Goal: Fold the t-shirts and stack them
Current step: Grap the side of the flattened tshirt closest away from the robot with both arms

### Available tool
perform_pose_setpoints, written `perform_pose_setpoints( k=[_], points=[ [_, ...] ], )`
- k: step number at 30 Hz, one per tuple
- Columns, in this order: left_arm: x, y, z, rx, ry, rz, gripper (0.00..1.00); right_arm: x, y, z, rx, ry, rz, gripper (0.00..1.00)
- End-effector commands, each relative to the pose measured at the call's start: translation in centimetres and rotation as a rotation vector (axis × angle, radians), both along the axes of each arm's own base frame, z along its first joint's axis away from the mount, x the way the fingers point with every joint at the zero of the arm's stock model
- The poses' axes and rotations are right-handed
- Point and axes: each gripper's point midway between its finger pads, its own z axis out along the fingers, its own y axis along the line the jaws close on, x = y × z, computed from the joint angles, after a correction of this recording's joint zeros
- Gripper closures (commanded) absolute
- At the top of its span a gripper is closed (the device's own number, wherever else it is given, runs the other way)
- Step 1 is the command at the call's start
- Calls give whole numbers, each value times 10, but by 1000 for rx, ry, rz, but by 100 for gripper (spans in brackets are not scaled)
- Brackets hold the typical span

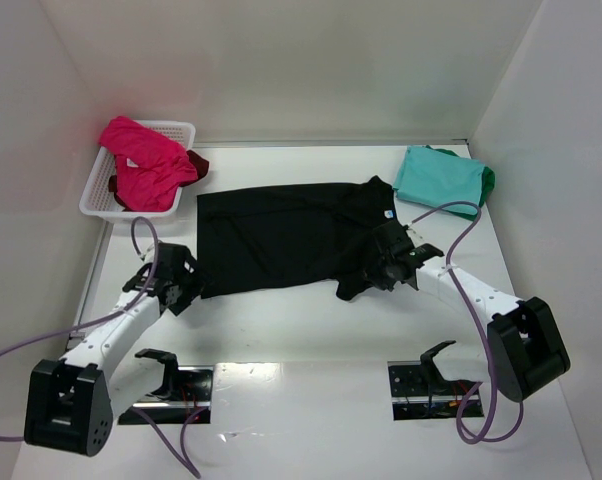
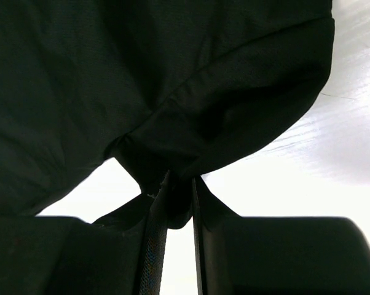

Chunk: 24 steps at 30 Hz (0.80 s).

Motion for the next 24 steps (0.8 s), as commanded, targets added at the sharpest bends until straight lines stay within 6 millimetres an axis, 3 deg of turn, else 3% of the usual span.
perform_pose_setpoints(
  k=[1,7,10,12,21,24],
  points=[
    [5,-2,-8,8,32,-33,14,25,6,22,25,-103,3,75],
    [13,-7,-20,28,89,-91,18,27,1,23,35,-109,-14,75],
    [15,-7,-20,29,92,-91,27,26,-2,25,38,-118,-23,75],
    [17,-6,-16,35,72,-86,40,24,-3,24,38,-118,-23,75],
    [14,-5,-18,37,80,-86,72,23,-3,23,40,-110,-31,75],
    [14,-7,-18,29,81,-90,96,20,-4,22,40,-110,-31,75]
  ],
)
